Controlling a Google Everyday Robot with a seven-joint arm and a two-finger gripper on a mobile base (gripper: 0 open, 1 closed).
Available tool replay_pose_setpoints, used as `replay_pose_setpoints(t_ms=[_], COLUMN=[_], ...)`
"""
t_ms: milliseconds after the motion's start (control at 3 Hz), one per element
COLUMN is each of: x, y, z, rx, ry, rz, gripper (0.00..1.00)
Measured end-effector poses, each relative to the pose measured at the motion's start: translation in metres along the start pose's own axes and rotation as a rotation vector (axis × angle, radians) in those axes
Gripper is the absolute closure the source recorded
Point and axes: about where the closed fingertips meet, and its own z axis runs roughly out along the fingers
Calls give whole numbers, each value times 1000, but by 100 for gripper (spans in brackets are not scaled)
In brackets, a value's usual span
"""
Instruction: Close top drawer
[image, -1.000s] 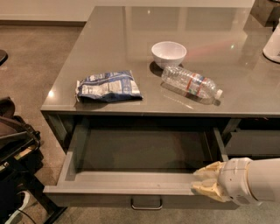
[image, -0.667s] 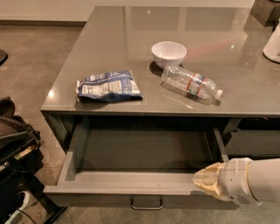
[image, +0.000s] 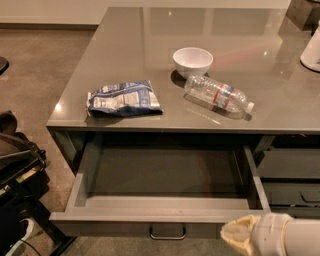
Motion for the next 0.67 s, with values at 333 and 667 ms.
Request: replay_pose_setpoints(t_ms=[333,667], x=[31,60], y=[21,39], z=[12,54], rx=[-32,-64], ry=[22,-3], rz=[75,114], gripper=[100,100])
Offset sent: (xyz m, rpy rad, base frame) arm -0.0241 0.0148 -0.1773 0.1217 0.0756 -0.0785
